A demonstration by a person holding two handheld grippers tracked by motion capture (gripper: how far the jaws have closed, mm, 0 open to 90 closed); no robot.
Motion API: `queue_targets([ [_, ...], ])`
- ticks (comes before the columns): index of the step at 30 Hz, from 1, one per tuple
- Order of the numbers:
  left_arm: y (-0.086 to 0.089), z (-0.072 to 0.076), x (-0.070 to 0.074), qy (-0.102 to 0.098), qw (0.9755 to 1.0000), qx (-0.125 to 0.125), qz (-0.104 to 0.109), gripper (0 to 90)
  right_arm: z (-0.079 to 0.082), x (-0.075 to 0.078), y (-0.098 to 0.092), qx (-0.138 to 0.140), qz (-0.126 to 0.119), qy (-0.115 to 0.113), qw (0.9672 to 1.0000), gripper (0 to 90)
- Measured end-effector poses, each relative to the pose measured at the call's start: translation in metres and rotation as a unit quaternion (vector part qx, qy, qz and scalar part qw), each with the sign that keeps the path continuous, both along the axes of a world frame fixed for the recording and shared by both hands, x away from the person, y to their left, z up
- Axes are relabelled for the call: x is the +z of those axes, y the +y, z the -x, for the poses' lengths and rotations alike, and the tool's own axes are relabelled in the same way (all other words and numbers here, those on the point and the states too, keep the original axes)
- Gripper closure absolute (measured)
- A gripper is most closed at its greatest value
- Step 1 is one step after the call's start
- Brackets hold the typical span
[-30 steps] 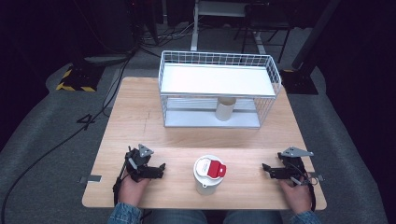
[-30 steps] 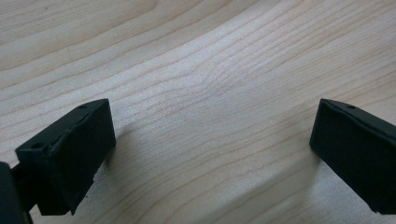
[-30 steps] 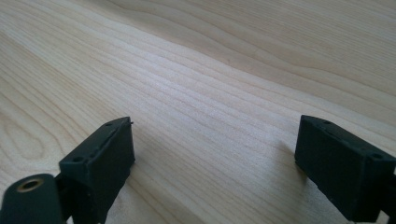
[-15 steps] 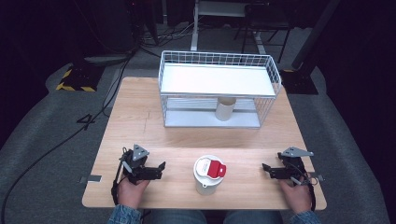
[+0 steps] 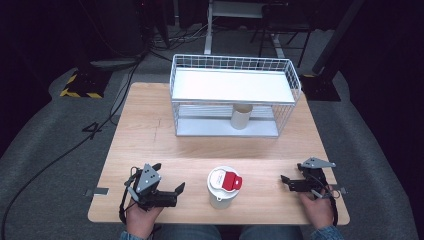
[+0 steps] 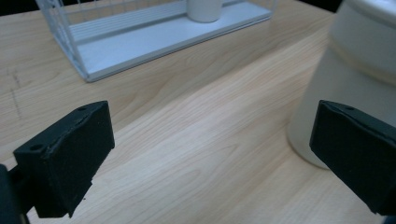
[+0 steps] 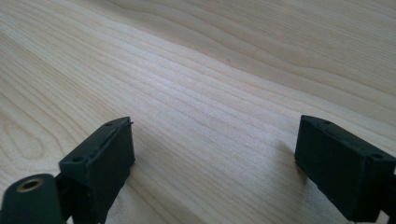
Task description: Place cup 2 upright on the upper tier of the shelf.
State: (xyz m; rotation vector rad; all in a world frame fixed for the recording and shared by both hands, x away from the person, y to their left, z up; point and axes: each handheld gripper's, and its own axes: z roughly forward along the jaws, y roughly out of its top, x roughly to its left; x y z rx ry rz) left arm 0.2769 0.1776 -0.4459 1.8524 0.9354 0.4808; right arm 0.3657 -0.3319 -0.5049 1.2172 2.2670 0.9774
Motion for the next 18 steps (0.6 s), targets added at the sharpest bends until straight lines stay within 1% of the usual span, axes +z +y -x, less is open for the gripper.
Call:
queue_targets([
  [4,-0.005,0.011,0.004,-0.017,0.9996,-0.017,0.013,0.4,0.0,0.0,0.0,0.0,0.0,0.0,1.0,12.3],
  [5,-0.006,0.012,0.004,-0.017,0.9995,-0.019,0.017,0.4,0.0,0.0,0.0,0.0,0.0,0.0,1.0,12.4],
  [6,-0.009,0.014,0.004,-0.02,0.9993,-0.027,0.018,0.4,0.0,0.0,0.0,0.0,0.0,0.0,1.0,12.4],
  [7,-0.01,0.015,0.004,-0.023,0.9991,-0.031,0.017,0.4,0.0,0.0,0.0,0.0,0.0,0.0,1.0,12.4],
  [9,-0.015,0.018,0.004,-0.023,0.9985,-0.046,0.021,0.3,0.0,0.0,0.0,0.0,0.0,0.0,1.0,12.3],
  [10,-0.017,0.019,0.003,-0.023,0.9983,-0.048,0.023,0.3,0.0,0.0,0.0,0.0,0.0,0.0,1.0,12.3],
  [14,-0.028,0.021,0.003,-0.03,0.9958,-0.078,0.036,0.2,0.0,0.0,0.0,0.0,0.0,0.0,1.0,12.4],
  [15,-0.032,0.021,0.002,-0.029,0.9952,-0.085,0.038,0.2,0.0,0.0,0.0,0.0,0.0,0.0,1.0,12.4],
  [17,-0.039,0.021,0.0,-0.03,0.994,-0.1,0.033,0.0,0.0,0.0,0.0,0.0,0.0,0.0,1.0,12.4],
  [18,-0.045,0.022,-0.001,-0.028,0.9929,-0.11,0.035,0.0,0.0,0.0,0.0,0.0,0.0,0.0,1.0,12.3],
])
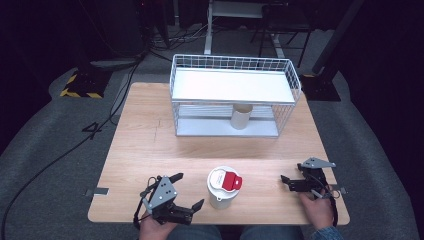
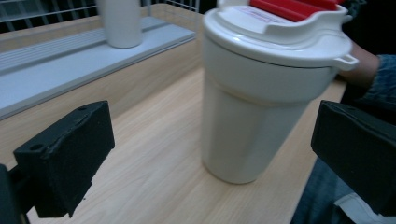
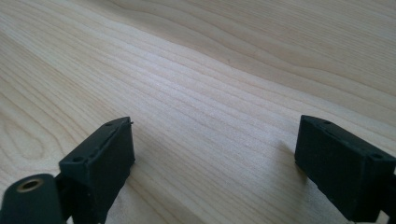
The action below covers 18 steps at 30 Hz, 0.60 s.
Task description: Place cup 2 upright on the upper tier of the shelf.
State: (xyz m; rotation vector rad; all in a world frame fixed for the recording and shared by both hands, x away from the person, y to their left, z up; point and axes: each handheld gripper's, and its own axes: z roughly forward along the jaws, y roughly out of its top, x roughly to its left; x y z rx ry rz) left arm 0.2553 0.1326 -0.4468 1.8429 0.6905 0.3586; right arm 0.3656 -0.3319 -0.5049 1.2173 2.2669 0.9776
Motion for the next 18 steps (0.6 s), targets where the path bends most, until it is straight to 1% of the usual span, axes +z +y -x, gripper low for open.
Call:
queue_targets([
  [1,-0.003,0.0,-0.001,0.001,1.0,-0.007,0.001,0.0,0.0,0.0,0.0,0.0,0.0,0.0,1.0,12.3],
  [2,-0.01,0.001,-0.001,-0.003,0.9998,-0.018,-0.001,0.0,0.0,0.0,0.0,0.0,0.0,0.0,1.0,12.3],
  [4,-0.016,0.001,-0.003,-0.008,0.9996,-0.025,-0.003,0.0,0.0,0.0,0.0,0.0,0.0,0.0,1.0,12.3],
  [5,-0.019,0.002,-0.003,-0.007,0.9995,-0.03,-0.002,0.0,0.0,0.0,0.0,0.0,0.0,0.0,1.0,12.4],
  [8,-0.027,-0.001,-0.007,-0.004,0.9992,-0.039,0.006,0.0,0.0,0.0,0.0,0.0,0.0,0.0,1.0,12.3],
  [10,-0.032,-0.003,-0.01,0.0,0.9991,-0.041,0.007,0.0,0.0,0.0,0.0,0.0,0.0,0.0,1.0,12.3],
  [15,-0.043,-0.008,-0.017,0.0,0.9989,-0.046,0.002,0.0,0.0,0.0,0.0,0.0,0.0,0.0,1.0,12.3],
  [18,-0.051,-0.015,-0.022,0.003,0.9987,-0.051,0.001,0.0,0.0,0.0,0.0,0.0,0.0,0.0,1.0,12.3],
])
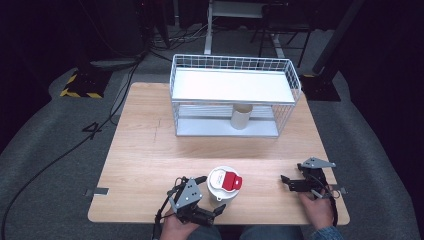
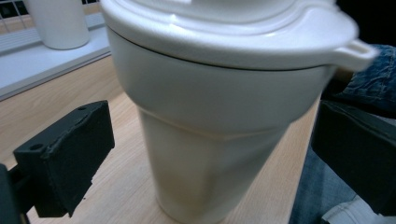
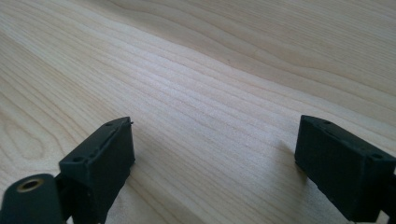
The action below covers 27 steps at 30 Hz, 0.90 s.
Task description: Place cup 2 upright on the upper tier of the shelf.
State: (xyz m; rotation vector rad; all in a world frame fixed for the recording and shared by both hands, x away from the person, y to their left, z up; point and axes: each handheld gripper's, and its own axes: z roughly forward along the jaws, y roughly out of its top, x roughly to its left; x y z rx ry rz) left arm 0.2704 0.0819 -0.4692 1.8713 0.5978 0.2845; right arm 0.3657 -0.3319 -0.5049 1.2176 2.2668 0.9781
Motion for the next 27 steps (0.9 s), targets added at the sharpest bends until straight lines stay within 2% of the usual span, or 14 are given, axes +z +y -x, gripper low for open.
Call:
queue_targets([
  [6,-0.015,-0.013,-0.01,0.003,0.9999,-0.012,-0.004,0.0,0.0,0.0,0.0,0.0,0.0,0.0,1.0,12.3],
  [11,-0.024,-0.018,-0.017,0.003,0.9998,-0.015,-0.01,0.0,0.0,0.0,0.0,0.0,0.0,0.0,1.0,12.4],
  [13,-0.026,-0.019,-0.02,0.007,0.9999,-0.015,-0.003,0.0,0.0,0.0,0.0,0.0,0.0,0.0,1.0,12.4],
  [15,-0.027,-0.019,-0.021,0.002,0.9999,-0.016,0.007,0.5,0.0,0.0,0.0,0.0,0.0,0.0,1.0,12.3],
  [18,-0.027,-0.02,-0.023,-0.004,0.9999,-0.001,0.016,0.7,0.0,0.0,0.0,0.0,0.0,0.0,1.0,12.3],
  [21,-0.027,-0.02,-0.025,-0.009,0.9997,-0.005,0.024,3.7,0.0,0.0,0.0,0.0,0.0,0.0,1.0,12.3],
  [23,-0.027,-0.019,-0.026,-0.014,0.9996,-0.009,0.023,7.6,0.0,0.0,0.0,0.0,0.0,0.0,1.0,12.4],
  [27,-0.028,-0.017,-0.028,-0.016,0.9995,-0.006,0.027,8.9,0.0,0.0,0.0,0.0,0.0,0.0,1.0,12.3],
])
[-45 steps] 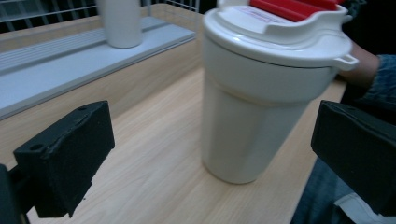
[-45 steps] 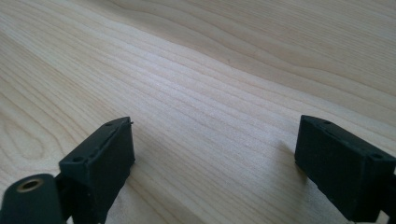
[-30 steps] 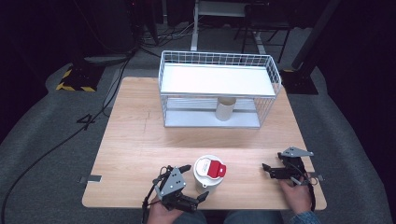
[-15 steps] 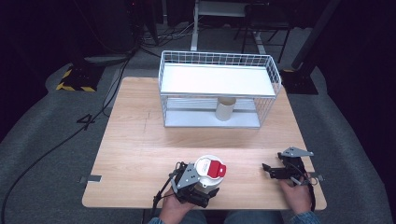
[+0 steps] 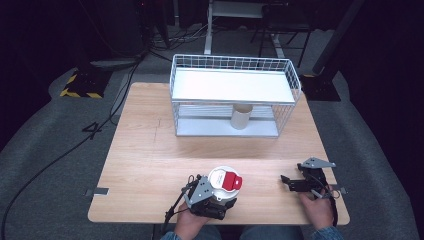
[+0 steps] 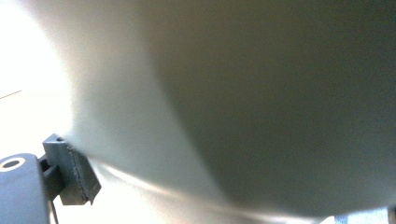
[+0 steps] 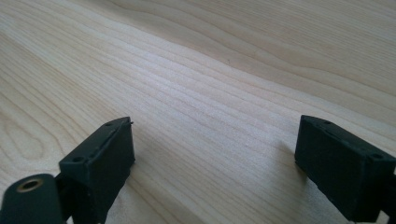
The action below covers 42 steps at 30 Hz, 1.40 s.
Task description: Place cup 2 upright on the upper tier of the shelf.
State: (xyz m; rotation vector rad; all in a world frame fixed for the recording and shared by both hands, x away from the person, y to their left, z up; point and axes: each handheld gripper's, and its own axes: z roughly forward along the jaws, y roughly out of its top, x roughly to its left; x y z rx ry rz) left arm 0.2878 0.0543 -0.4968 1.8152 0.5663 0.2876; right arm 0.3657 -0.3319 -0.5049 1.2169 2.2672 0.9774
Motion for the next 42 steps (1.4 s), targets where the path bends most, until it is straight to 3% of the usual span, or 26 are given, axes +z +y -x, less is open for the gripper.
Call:
queue_targets([
  [24,0.001,0.001,-0.001,-0.011,0.9999,0.004,-0.002,9.9,0.0,0.0,0.0,0.0,0.0,0.0,1.0,12.3],
  [29,0.001,0.002,0.001,-0.004,1.0,0.004,-0.002,9.9,0.0,0.0,0.0,0.0,0.0,0.0,1.0,12.3],
  [32,0.002,0.002,0.002,-0.009,0.9999,0.003,-0.007,10.0,0.0,0.0,0.0,0.0,0.0,0.0,1.0,12.3],
  [37,0.003,0.003,0.008,-0.009,0.9999,0.008,0.009,10.0,0.0,0.0,0.0,0.0,0.0,0.0,1.0,12.4],
  [42,0.007,0.002,0.017,-0.013,0.9997,0.016,0.011,10.0,0.0,0.0,0.0,0.0,0.0,0.0,1.0,12.3],
])
